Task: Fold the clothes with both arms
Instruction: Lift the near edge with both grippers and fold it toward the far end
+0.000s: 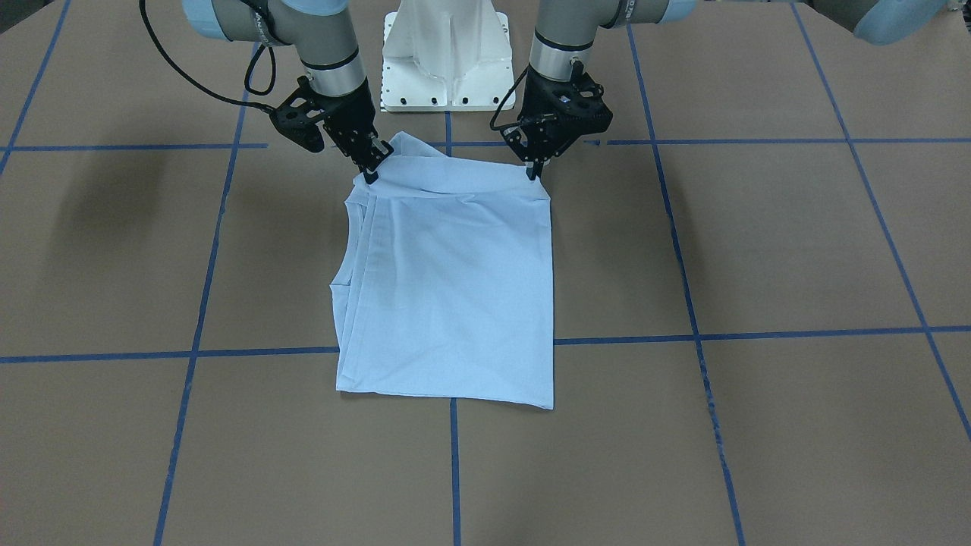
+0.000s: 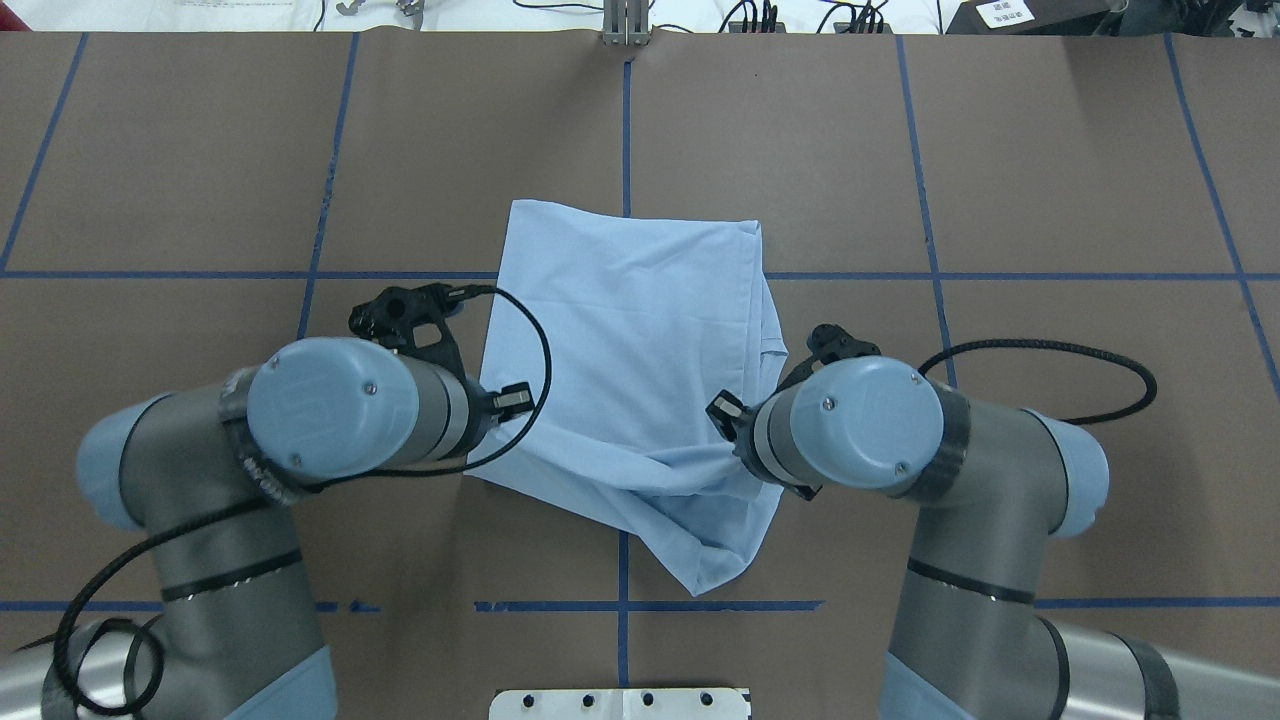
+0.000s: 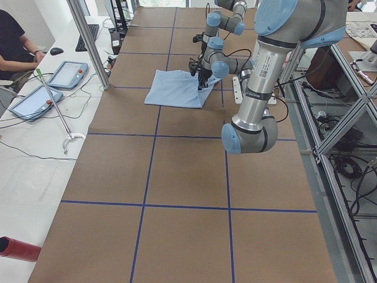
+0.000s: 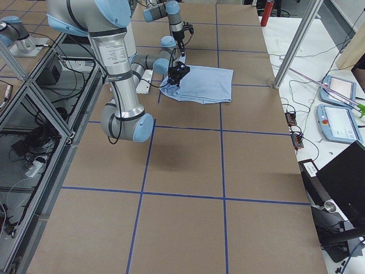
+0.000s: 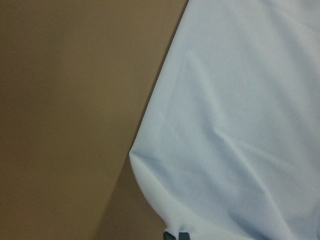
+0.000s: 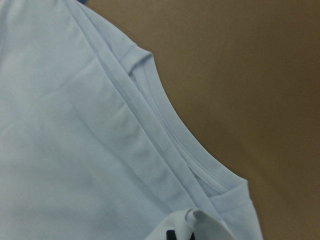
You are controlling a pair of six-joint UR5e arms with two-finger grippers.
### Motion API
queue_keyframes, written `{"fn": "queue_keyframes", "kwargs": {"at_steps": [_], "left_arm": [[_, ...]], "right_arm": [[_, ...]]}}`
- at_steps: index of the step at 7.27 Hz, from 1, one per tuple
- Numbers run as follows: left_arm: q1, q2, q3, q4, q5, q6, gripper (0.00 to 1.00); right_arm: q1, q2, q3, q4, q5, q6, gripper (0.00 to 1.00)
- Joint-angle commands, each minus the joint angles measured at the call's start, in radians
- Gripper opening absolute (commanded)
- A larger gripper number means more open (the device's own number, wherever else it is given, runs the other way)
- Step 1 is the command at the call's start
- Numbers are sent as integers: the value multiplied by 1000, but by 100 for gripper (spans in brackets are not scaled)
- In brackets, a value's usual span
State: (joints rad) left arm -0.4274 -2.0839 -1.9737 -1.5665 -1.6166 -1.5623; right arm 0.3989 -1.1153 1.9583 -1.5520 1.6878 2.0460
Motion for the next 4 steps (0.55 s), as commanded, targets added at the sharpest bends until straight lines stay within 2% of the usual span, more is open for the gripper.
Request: {"fn": "queue_keyframes", "kwargs": {"at_steps": [1, 2, 3, 4], "left_arm": [[-101, -115, 195, -120, -3, 30, 0], [-160, -205, 343, -185, -6, 48, 0], [-241, -279, 498, -270, -32, 111, 0], [-302, -341, 680, -396, -36, 157, 0]], "right_arm": [[139, 110, -149, 1, 71, -57, 0], [222, 182, -279, 31, 128, -93, 0], [320, 271, -499, 149, 220, -137, 0], [374, 355, -692, 203, 248, -185, 0]]}}
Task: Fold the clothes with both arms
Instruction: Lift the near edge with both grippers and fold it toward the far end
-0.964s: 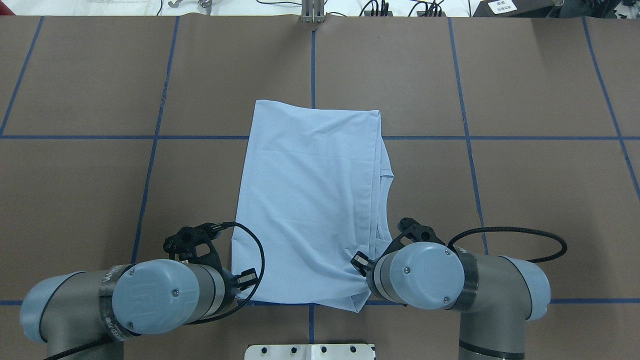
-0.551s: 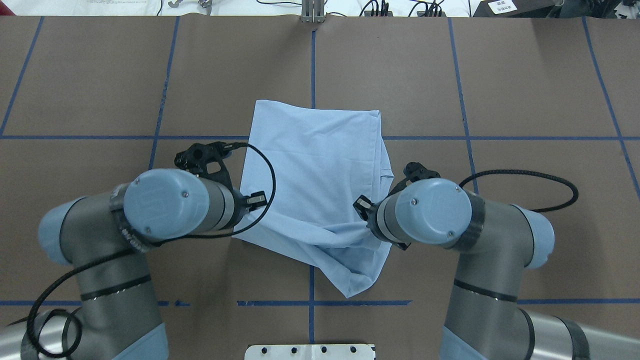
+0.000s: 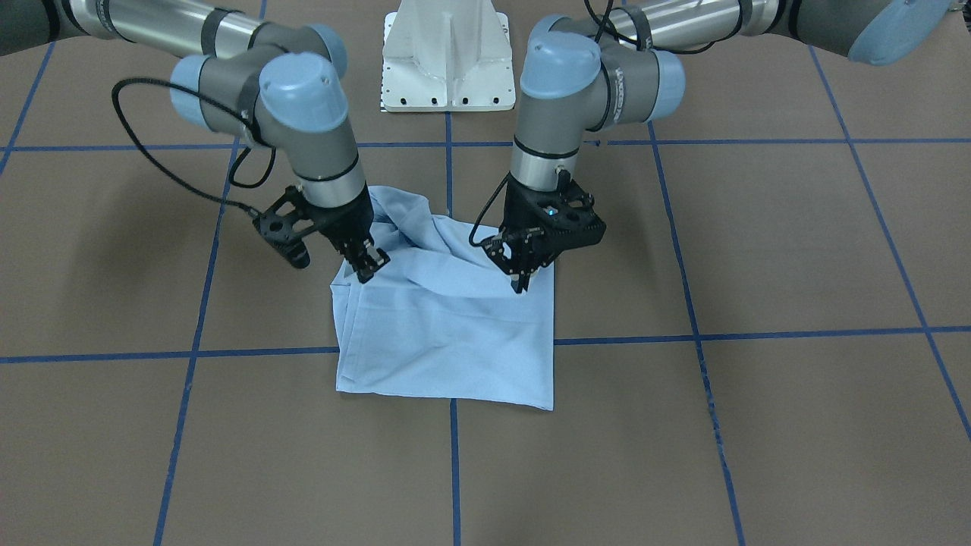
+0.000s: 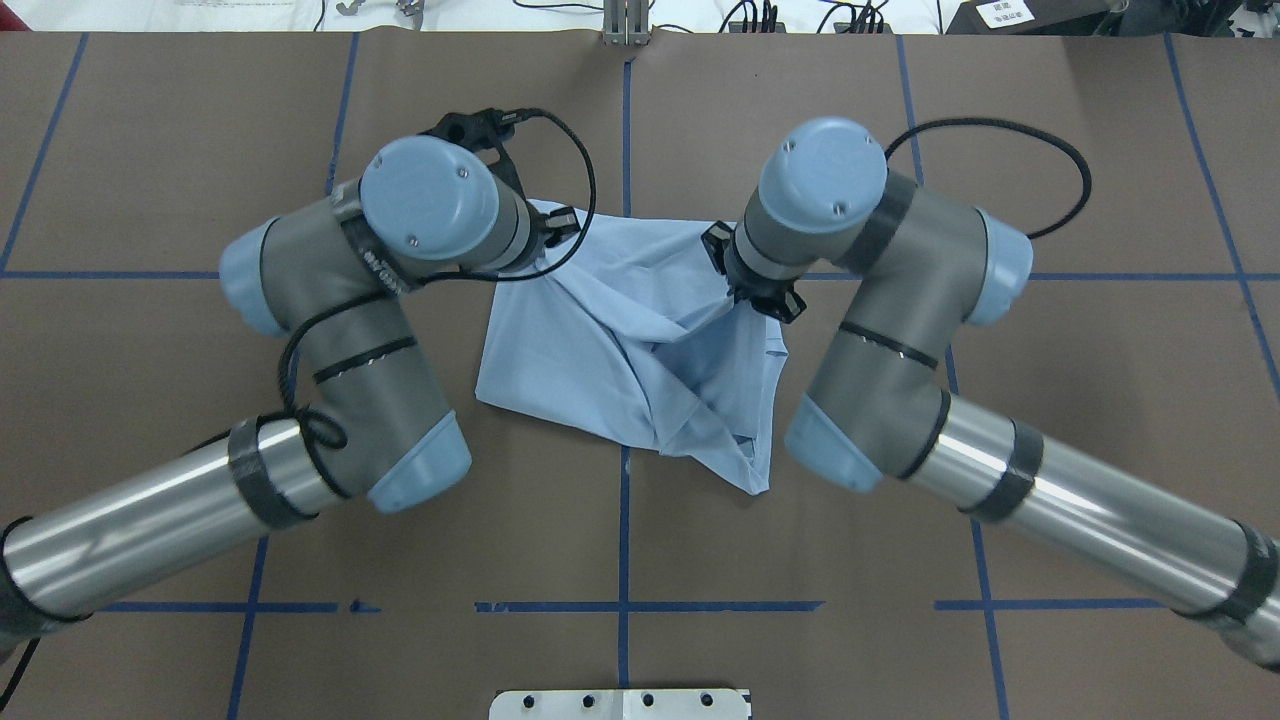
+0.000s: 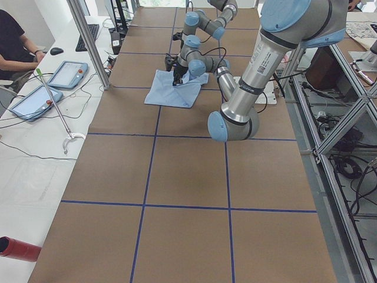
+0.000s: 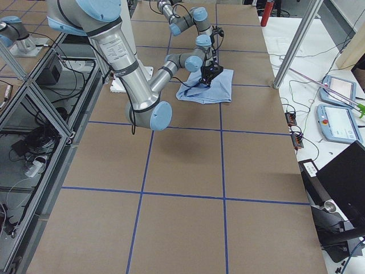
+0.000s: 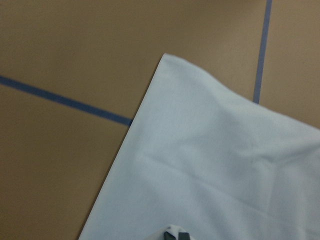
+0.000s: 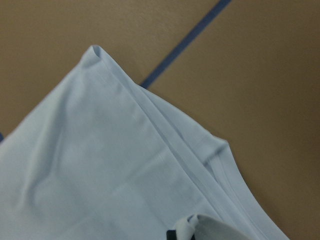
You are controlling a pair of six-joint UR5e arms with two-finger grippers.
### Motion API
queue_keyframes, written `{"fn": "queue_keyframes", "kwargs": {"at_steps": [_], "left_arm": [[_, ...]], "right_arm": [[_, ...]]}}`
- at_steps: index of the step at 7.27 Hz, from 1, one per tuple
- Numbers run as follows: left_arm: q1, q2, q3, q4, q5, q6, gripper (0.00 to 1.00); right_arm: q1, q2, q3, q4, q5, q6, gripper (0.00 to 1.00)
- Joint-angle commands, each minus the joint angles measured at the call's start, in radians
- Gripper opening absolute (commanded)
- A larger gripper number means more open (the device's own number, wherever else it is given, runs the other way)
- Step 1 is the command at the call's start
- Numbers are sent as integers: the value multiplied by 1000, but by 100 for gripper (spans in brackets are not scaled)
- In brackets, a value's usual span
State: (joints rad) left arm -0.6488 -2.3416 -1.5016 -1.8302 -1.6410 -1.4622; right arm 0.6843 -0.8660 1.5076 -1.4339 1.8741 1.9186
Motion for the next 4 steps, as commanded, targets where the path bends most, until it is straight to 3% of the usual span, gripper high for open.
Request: {"fn": "queue_keyframes", "kwargs": {"at_steps": [1, 2, 3, 4], "left_arm": [[-125, -129, 371, -247, -8, 91, 0], [-132, -128, 462, -379, 0, 98, 63], [-133, -130, 475, -392, 7, 143, 100], [-133, -131, 475, -394, 6, 154, 100]], "right_arm": [[110, 125, -315, 119, 63, -135, 30], [112, 124, -323, 128, 62, -179, 99], [118, 127, -323, 130, 62, -181, 100], [118, 127, -323, 132, 62, -182, 100]]}}
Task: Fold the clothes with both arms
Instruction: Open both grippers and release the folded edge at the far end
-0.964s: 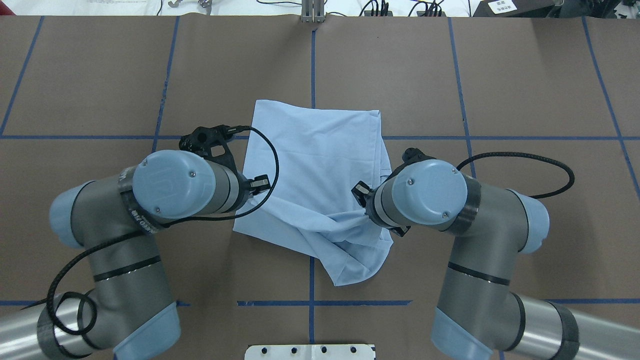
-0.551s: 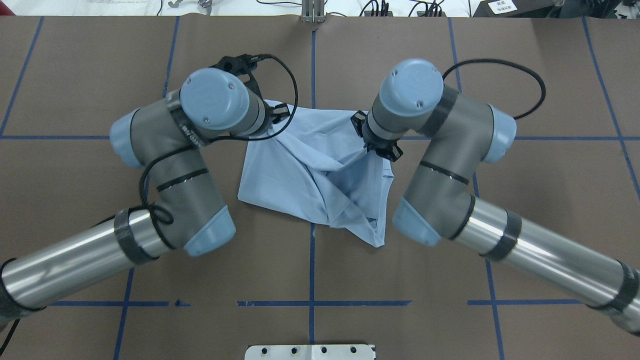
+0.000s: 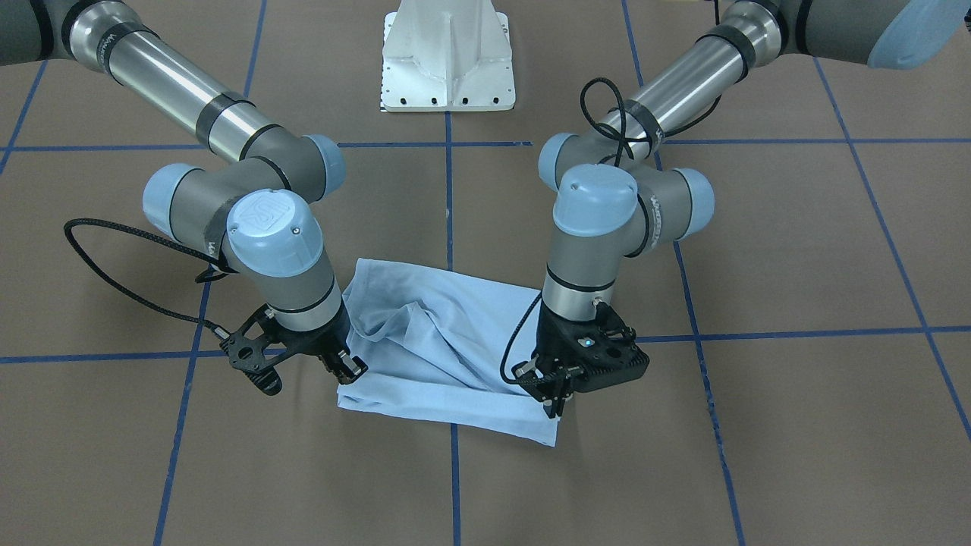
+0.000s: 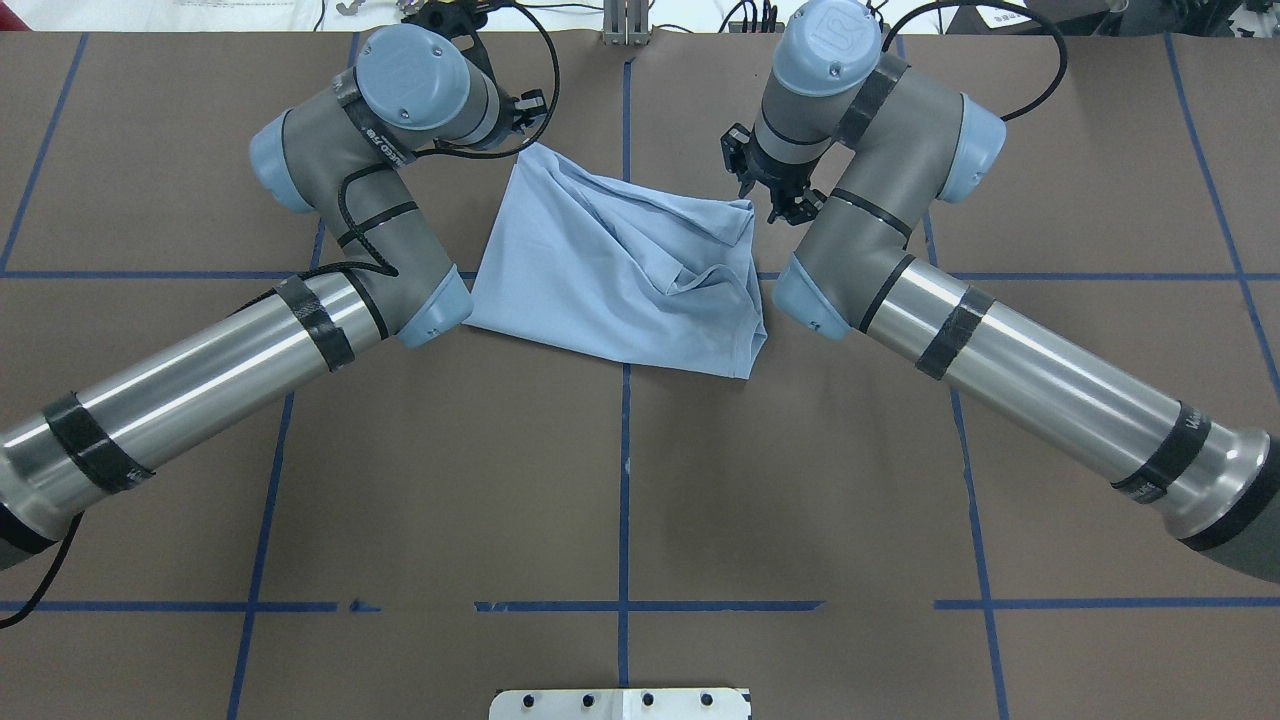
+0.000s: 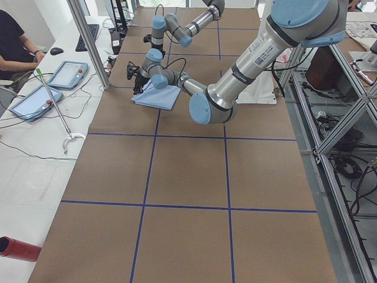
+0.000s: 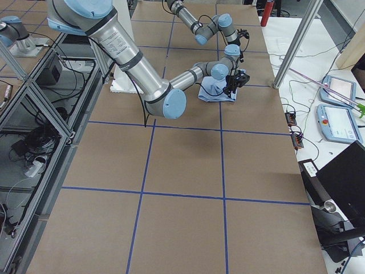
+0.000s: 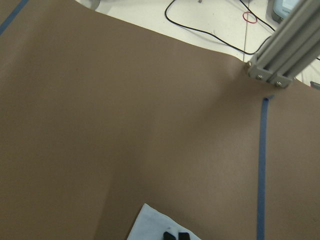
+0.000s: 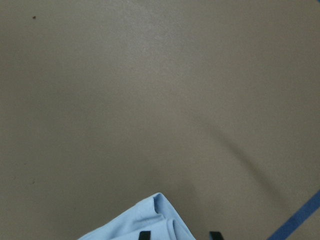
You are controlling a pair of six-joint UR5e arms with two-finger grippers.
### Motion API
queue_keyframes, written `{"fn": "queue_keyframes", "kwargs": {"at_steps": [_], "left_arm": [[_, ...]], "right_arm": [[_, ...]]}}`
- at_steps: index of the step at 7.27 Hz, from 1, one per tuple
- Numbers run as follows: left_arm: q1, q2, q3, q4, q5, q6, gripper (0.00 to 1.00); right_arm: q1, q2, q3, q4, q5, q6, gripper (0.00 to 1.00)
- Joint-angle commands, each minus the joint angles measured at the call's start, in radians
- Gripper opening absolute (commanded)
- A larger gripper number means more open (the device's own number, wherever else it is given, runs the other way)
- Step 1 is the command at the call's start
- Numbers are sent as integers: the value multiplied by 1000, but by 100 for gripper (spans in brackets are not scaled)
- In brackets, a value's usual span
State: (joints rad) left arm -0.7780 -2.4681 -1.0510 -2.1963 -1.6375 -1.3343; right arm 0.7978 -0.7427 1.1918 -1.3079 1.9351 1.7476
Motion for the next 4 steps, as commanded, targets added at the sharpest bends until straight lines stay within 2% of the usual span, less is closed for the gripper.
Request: {"fn": "queue_keyframes", "kwargs": {"at_steps": [1, 3, 4], "left_arm": [[-4, -5, 23, -28, 2, 41, 100], [-56, -2, 19, -22, -46, 146, 100], [-78, 32, -4, -16, -120, 190, 100]], "right_arm": [[9, 11, -8, 6, 1, -8, 100], [-8, 23, 35, 1, -5, -52, 100], [-28, 23, 58, -7, -13, -116, 100]]}}
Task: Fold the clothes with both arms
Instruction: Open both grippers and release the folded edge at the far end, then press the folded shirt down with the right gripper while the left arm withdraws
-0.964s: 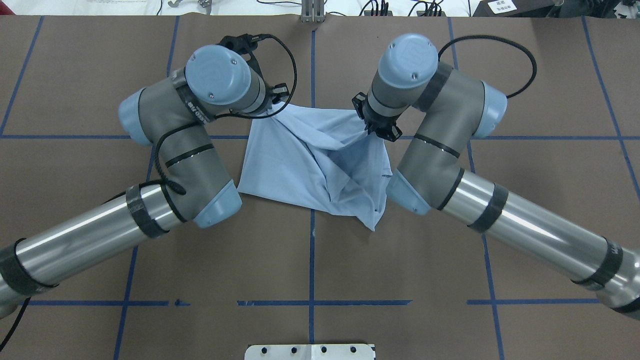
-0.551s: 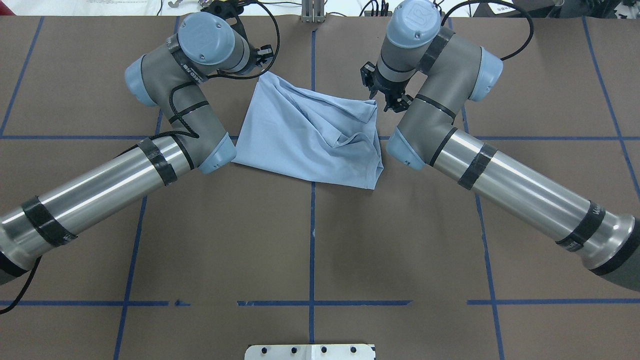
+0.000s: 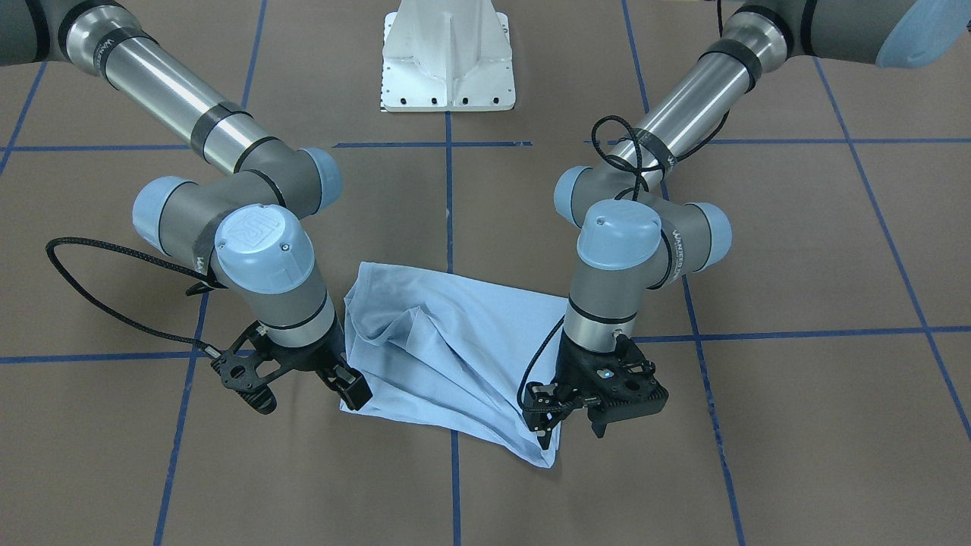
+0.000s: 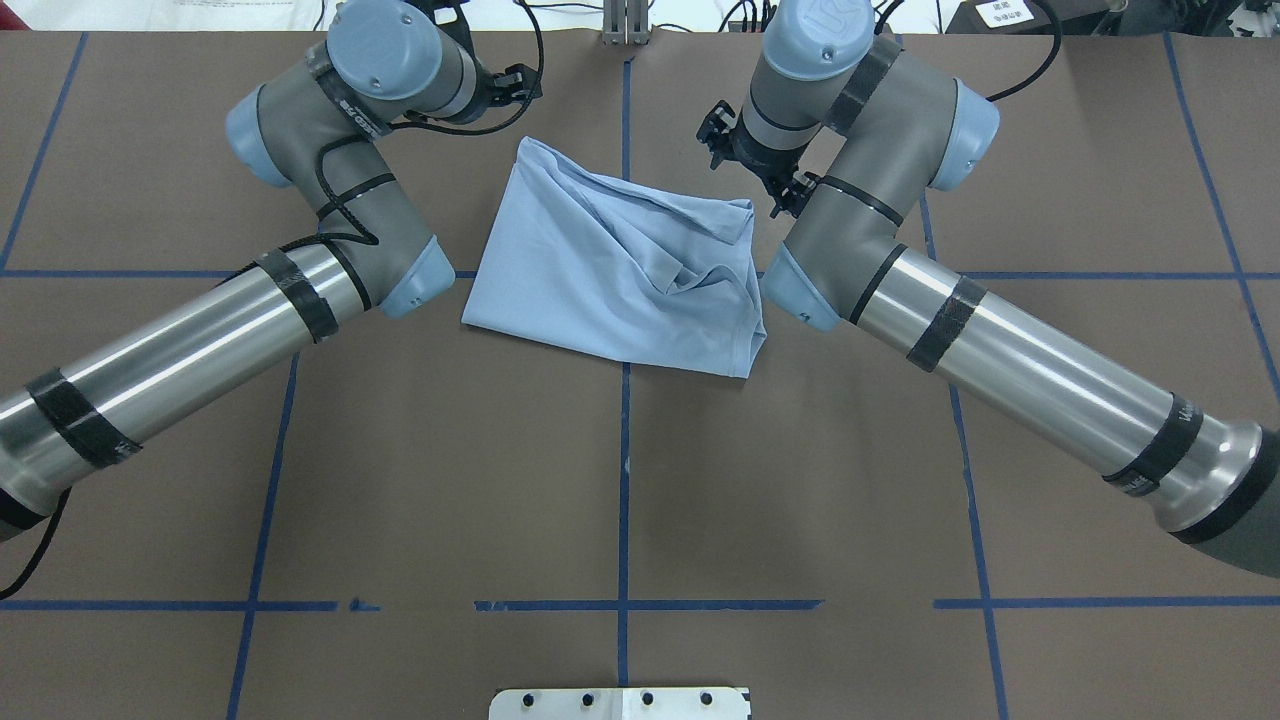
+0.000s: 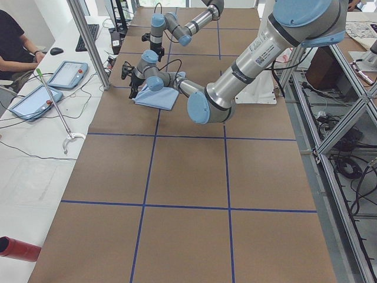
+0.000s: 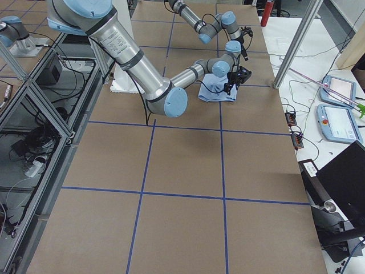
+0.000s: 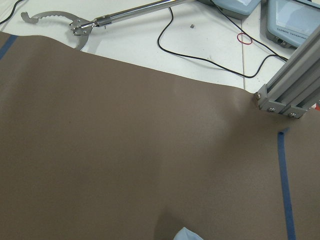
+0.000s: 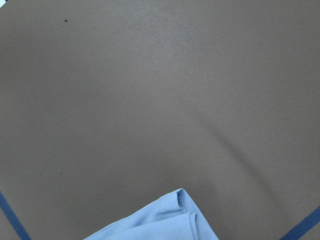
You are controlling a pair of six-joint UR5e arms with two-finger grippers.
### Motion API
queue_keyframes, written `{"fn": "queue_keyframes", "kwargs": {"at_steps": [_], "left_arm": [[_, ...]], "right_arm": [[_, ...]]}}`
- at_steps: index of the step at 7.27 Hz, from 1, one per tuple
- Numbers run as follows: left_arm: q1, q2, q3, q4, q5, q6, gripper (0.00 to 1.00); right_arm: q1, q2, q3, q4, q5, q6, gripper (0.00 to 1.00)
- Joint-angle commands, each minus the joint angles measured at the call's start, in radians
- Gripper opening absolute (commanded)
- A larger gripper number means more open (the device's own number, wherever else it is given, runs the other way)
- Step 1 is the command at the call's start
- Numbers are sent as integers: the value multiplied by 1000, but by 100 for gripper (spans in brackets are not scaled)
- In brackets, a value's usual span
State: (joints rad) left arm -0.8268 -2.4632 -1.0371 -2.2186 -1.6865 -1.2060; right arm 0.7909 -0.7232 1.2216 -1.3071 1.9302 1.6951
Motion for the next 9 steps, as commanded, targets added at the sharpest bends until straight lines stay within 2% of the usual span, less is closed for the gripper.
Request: {"fn": "queue_keyframes", "kwargs": {"at_steps": [1, 2, 4, 6, 7, 8, 9], "left_arm": [[-38, 106, -109, 7, -105, 83, 100], [-41, 171, -188, 10, -105, 85, 100], [-46, 249, -259, 11, -105, 86, 100], [-51, 270, -268, 10, -105, 86, 100], [-51, 277, -270, 7, -107, 86, 100], [-51, 280, -274, 7, -107, 86, 100], [-49, 286, -276, 5, -107, 86, 100]], "right_arm": [[-36, 13, 33, -9, -11, -96, 100], [-56, 27, 35, -11, -19, -135, 100], [-110, 33, 50, -73, -92, -303, 98], [-142, 4, 204, -283, -93, -501, 74], [-157, -22, 238, -302, -96, -570, 69], [-200, -38, 248, -301, -127, -648, 69], [-247, -30, 242, -298, -227, -776, 69]]}}
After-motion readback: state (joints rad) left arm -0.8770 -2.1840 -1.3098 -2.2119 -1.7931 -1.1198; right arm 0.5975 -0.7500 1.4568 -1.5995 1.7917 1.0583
